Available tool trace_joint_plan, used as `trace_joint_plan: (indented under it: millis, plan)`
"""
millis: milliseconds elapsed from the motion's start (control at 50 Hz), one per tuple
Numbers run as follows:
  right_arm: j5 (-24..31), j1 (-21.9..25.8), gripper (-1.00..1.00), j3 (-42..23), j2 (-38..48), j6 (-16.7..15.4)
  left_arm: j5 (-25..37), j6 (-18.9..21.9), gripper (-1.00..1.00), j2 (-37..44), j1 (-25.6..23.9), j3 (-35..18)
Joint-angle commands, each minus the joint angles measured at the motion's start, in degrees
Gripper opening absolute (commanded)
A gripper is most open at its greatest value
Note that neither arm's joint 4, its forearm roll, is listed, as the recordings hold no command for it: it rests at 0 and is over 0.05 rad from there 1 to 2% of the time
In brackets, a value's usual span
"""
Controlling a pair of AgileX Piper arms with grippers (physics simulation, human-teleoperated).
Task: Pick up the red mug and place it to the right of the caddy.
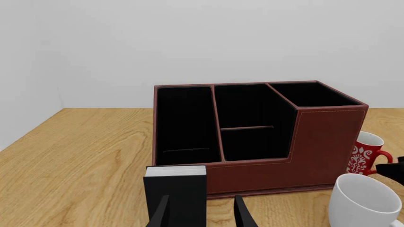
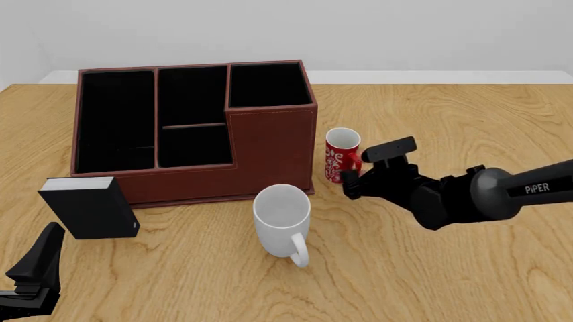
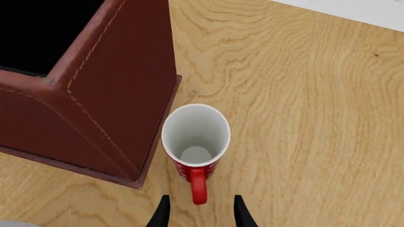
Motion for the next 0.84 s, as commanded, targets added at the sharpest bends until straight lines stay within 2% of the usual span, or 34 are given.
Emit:
trace_joint_plan:
  millis: [20, 280, 400, 600, 720, 780, 840]
  plan:
    - [-1.7, -1.5, 1.0, 6.1, -5.9, 0.1, 0.0, 0.0, 1.0, 0.0, 0.0, 0.0]
    - [-1.7, -1.8, 1.0, 20.4, -23.8, 0.1, 0.0, 0.0, 1.0, 0.0, 0.0, 0.0]
    - [2.7, -1.6, 1.0, 27.3, -37.3, 0.2, 0.0, 0.0, 1.0, 0.0, 0.0, 0.0]
    - [15.9, -2.6, 1.0, 34.8, -61.1, 0.0, 0.0, 0.0, 1.0, 0.0, 0.0, 0.0]
    - [28.2, -3.4, 1.0, 36.0, -76.2, 0.5, 0.0, 0.0, 1.0, 0.0, 0.0, 0.0]
    - [36.6, -4.2, 1.0, 35.5, -85.6, 0.8, 0.0, 0.0, 1.0, 0.0, 0.0, 0.0]
    - [41.9, -4.9, 1.0, 35.9, -92.3, 1.4, 0.0, 0.0, 1.0, 0.0, 0.0, 0.0]
